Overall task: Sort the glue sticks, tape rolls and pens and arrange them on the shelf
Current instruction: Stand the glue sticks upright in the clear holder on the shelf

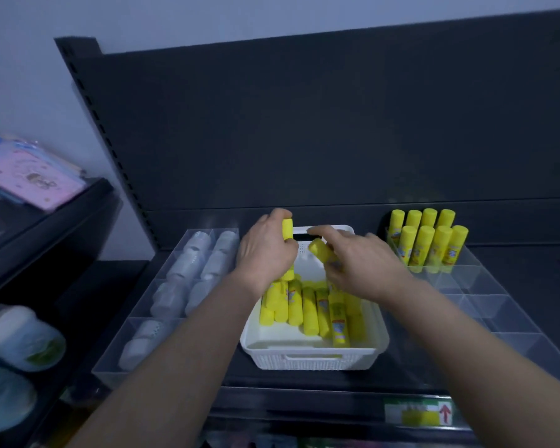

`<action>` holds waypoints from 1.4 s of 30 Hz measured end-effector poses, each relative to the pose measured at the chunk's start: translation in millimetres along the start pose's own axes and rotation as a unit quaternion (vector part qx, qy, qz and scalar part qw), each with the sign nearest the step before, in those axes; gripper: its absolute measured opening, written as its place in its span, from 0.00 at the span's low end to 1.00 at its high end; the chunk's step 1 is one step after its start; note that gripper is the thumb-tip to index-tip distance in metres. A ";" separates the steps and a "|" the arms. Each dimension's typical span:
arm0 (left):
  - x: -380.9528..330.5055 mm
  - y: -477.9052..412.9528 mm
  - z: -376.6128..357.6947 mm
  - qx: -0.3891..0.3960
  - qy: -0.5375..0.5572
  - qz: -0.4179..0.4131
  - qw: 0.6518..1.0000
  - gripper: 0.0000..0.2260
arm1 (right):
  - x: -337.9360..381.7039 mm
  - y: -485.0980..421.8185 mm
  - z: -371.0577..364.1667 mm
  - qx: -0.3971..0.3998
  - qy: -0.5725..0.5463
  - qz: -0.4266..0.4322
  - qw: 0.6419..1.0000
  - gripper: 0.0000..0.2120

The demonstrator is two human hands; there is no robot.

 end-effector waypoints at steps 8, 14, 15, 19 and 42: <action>-92.2 -18.2 -14.4 -0.024 0.134 -0.060 0.989 0.17 | -53.1 36.3 73.1 -0.147 -0.073 -0.129 0.978 0.19; -164.6 -20.6 -45.3 0.016 0.159 -0.106 0.981 0.15 | -116.6 68.3 106.9 -0.166 -0.107 -0.174 0.965 0.16; -171.6 -20.1 -53.0 0.023 0.143 -0.115 0.983 0.15 | -123.1 71.9 109.2 -0.163 -0.113 -0.176 0.964 0.16; -186.6 -16.0 -76.2 0.047 0.096 -0.126 0.986 0.17 | -138.6 79.7 106.6 -0.135 -0.121 -0.159 0.971 0.17; -140.8 1.2 -51.7 0.017 0.073 -0.031 0.997 0.16 | -139.6 77.8 70.6 0.019 -0.039 -0.184 0.982 0.22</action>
Point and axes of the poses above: each hand's wrist, its own y-axis away from the middle knuckle, its own z-axis out of the back of the hand, x = y × z, the point moved 1 cm from there along -y, towards the middle knuckle, and after that the axes turned 15 degrees about -y, right-handed, at the moved point
